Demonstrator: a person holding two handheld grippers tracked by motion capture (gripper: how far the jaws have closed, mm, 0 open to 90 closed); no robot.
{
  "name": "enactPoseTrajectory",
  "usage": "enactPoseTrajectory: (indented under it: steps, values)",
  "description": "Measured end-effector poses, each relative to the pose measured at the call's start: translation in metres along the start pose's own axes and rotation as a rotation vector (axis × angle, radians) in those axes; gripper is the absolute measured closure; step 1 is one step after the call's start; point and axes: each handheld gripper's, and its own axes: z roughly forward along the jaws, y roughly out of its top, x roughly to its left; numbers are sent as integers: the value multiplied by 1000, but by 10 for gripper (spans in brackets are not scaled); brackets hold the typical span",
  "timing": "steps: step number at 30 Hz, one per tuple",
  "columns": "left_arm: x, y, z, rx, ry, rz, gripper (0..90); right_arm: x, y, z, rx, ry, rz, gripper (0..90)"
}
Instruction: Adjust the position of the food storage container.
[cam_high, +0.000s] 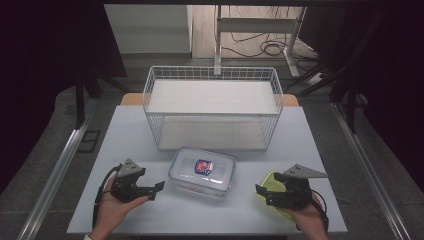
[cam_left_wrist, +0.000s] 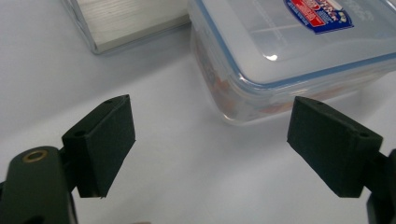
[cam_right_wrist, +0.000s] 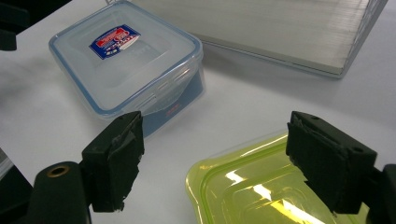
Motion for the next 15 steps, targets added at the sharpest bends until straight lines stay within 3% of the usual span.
enactPoseTrajectory:
  steps: [5,15]
  values:
    - [3,0,-1,-3,-24,-13,174,2,0,-1,6,14,12,213]
    - [2,1,-3,4,-20,-13,172,17,4,-2,15,37,-30,314]
